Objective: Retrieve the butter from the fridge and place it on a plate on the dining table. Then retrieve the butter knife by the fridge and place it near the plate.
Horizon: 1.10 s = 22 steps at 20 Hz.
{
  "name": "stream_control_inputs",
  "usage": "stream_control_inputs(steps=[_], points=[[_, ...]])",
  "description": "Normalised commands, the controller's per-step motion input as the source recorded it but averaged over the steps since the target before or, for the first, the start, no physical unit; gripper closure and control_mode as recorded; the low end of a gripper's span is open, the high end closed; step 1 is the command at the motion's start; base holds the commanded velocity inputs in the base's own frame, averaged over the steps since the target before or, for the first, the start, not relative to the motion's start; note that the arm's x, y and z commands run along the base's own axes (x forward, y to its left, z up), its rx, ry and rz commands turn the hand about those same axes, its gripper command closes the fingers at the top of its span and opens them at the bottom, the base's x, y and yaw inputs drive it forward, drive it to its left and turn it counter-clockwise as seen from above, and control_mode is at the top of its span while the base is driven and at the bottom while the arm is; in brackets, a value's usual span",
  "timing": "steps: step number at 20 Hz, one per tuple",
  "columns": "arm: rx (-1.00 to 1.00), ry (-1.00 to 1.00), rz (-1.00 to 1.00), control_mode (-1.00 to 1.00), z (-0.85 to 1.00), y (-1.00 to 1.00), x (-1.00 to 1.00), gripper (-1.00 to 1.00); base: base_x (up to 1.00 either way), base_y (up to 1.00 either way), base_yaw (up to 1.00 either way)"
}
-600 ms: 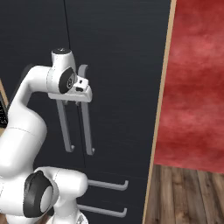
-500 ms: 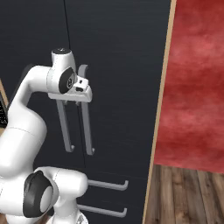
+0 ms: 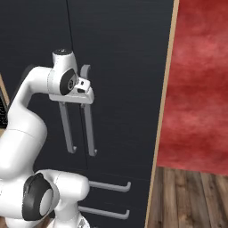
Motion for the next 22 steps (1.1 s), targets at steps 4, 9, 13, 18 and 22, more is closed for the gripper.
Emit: stream_control_inputs(steps=[4,9,13,18,22], points=[[0.0,0.0,0.0,1.0,0.0,0.0,0.0,-1.0,-0.52,0.0,0.0],[0.0,0.0,0.0,1.0,0.0,0.0,0.0,-1.0,-0.37,0.0,0.0],[0.0,0.0,0.0,1.0,0.0,0.0,0.0,-1.0,-0.45,0.0,-0.01],[0.0,0.0,0.0,1.0,0.0,0.0,0.0,-1.0,-0.3,0.0,0.0],[0.0,0.0,0.0,-1.0,0.0,0.0,0.04,-1.0,0.0,0.0,0.0]])
